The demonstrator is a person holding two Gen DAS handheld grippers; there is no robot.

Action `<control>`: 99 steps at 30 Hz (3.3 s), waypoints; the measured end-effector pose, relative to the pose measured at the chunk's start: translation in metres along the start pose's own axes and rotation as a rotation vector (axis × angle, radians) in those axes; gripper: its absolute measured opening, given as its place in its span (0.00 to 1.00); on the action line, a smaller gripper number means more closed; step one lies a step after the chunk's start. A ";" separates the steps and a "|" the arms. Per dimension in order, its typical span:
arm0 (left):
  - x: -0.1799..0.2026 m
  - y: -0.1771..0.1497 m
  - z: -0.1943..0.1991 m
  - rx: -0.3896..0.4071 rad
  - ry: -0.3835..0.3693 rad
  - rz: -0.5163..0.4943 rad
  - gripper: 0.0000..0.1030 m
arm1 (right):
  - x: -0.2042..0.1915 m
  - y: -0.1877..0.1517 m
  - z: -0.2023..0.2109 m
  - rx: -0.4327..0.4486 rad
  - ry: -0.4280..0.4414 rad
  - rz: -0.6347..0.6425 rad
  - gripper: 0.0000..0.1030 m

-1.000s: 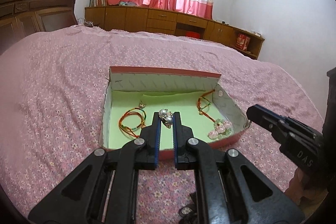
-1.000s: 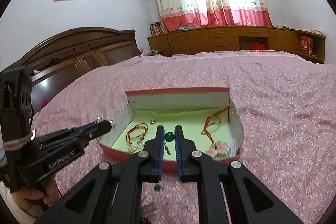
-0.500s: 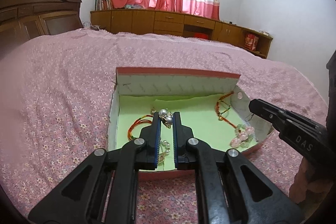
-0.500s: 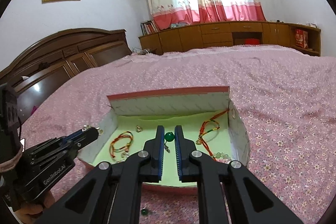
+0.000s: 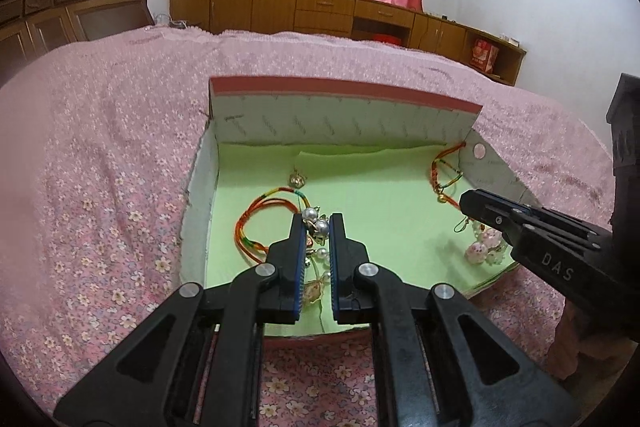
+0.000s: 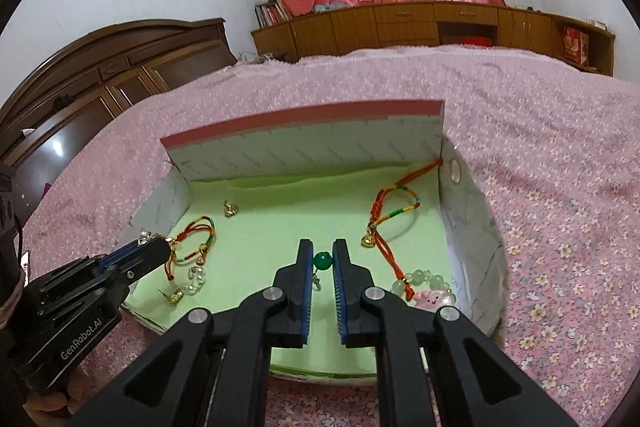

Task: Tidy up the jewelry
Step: 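Carry both earrings into the pink box with both tools, then open both tools to release the earrings inside the box, then withdraw both tools from the box and bring the left tool over the black feather clip, then grasp the black feather hair clip with the left tool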

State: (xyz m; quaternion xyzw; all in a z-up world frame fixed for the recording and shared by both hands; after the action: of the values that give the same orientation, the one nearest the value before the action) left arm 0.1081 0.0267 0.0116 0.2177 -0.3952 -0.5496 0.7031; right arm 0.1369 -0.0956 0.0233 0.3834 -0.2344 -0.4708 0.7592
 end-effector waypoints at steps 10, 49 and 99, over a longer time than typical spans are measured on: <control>-0.006 -0.002 -0.006 -0.044 0.023 0.010 0.06 | 0.003 0.001 -0.002 -0.024 0.020 -0.024 0.12; 0.027 -0.032 0.088 -0.165 -0.074 0.052 0.32 | 0.004 -0.037 0.134 0.045 0.002 -0.091 0.45; 0.040 -0.099 0.064 -0.401 -0.059 0.031 0.36 | 0.013 -0.087 0.142 -0.022 0.026 -0.163 0.47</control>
State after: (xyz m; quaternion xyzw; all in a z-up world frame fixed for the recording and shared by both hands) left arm 0.0014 -0.0326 -0.0109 0.0511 -0.3016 -0.6123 0.7290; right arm -0.0056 -0.1810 0.0384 0.3989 -0.1875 -0.5287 0.7254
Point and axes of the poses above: each gripper's, at about its wrist camera, not at the fingertips, and z roughly against the way its jaws point, x to its right, y to its top, the point moved 4 cm from there along -z, roughly the way its jaws point, and after that the axes turned 15 degrees about z, right-handed, at the moved point
